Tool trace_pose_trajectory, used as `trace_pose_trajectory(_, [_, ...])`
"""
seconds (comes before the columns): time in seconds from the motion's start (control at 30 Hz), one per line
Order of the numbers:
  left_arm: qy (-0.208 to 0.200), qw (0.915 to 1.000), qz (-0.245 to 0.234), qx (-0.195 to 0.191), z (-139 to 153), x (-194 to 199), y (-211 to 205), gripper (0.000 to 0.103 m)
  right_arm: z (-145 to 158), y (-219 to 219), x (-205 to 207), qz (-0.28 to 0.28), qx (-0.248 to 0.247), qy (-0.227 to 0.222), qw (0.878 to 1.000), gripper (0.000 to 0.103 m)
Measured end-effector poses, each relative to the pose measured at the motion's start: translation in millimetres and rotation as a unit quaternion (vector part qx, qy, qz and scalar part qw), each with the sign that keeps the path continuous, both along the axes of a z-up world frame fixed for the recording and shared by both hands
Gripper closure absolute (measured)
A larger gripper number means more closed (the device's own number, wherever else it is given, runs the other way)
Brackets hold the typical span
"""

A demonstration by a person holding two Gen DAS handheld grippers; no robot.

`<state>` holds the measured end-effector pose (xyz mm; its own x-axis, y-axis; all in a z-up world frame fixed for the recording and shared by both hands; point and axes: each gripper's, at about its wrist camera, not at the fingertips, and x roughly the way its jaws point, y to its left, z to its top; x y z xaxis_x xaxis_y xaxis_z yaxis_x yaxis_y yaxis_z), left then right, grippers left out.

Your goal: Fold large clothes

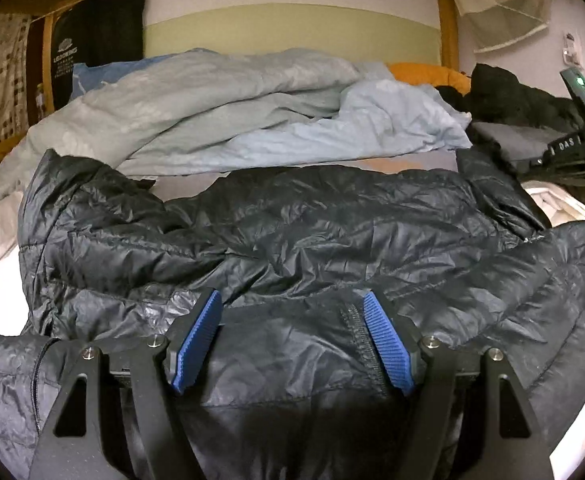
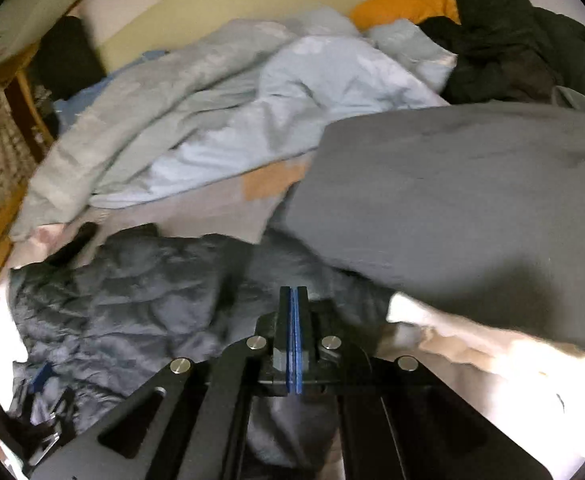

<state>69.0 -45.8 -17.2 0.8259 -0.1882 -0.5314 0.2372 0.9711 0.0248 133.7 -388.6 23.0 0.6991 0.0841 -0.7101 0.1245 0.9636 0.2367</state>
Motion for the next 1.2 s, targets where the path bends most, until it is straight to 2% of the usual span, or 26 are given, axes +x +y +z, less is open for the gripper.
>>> trace_pose_trajectory(0.07, [0.007,1.0000,0.000,-0.004,-3,2,2,0.029,-4,-11,-2,-0.042,-0.015,0.006,0.999,0.096])
trace_pose_trajectory(0.1, [0.012,0.9999,0.001,-0.006,-4,4,2,0.029,-7,-18,-3,-0.051,-0.008,0.015,0.999,0.071])
trace_pose_trajectory(0.13, [0.015,0.9999,0.001,-0.006,-5,5,2,0.028,-13,-26,-3,-0.054,0.006,0.023,0.998,0.031])
trace_pose_trajectory(0.17, [0.018,0.9998,0.002,-0.006,-6,6,2,0.028,-20,-37,-2,-0.059,0.030,0.030,0.997,0.021])
trace_pose_trajectory(0.23, [0.022,0.9997,0.004,-0.005,-7,7,2,0.027,-32,-51,-1,-0.064,0.051,0.045,0.996,0.030])
trace_pose_trajectory(0.3, [0.024,0.9997,0.003,-0.005,-8,7,2,0.027,-41,-61,7,-0.044,0.092,0.046,0.994,0.033])
trace_pose_trajectory(0.37, [0.024,0.9997,0.003,-0.005,-8,7,2,0.027,-48,-65,13,-0.041,0.104,0.047,0.993,0.041])
trace_pose_trajectory(0.4, [0.024,0.9997,0.004,-0.004,-8,7,2,0.027,-49,-65,15,-0.035,0.105,0.042,0.993,0.053])
trace_pose_trajectory(0.43, [0.024,0.9997,0.004,-0.003,-8,8,1,0.027,-50,-62,15,-0.021,0.104,0.036,0.994,0.072])
trace_pose_trajectory(0.53, [0.026,0.9997,0.004,-0.001,-9,8,0,0.027,-45,-47,7,0.000,0.069,0.014,0.998,0.091])
trace_pose_trajectory(0.57, [0.026,0.9997,0.003,-0.001,-9,8,1,0.027,-43,-40,5,0.028,0.072,0.005,0.997,0.099])
trace_pose_trajectory(0.77, [0.026,0.9997,0.001,-0.003,-9,8,2,0.027,-17,-24,-10,0.052,0.087,-0.029,0.994,0.100])
trace_pose_trajectory(0.93, [0.026,0.9997,0.002,-0.002,-9,8,2,0.027,15,30,-29,0.151,0.077,-0.065,0.983,0.100])
trace_pose_trajectory(1.03, [0.024,0.9997,0.001,-0.004,-9,7,2,0.027,14,75,-33,0.220,0.083,-0.043,0.971,0.100])
trace_pose_trajectory(1.1, [0.019,0.9998,0.001,-0.009,-7,5,4,0.027,-4,109,-35,0.263,0.068,-0.010,0.962,0.100])
trace_pose_trajectory(1.2, [0.004,0.9995,0.031,0.001,-4,1,6,0.027,-42,130,-30,0.255,0.037,0.043,0.965,0.100])
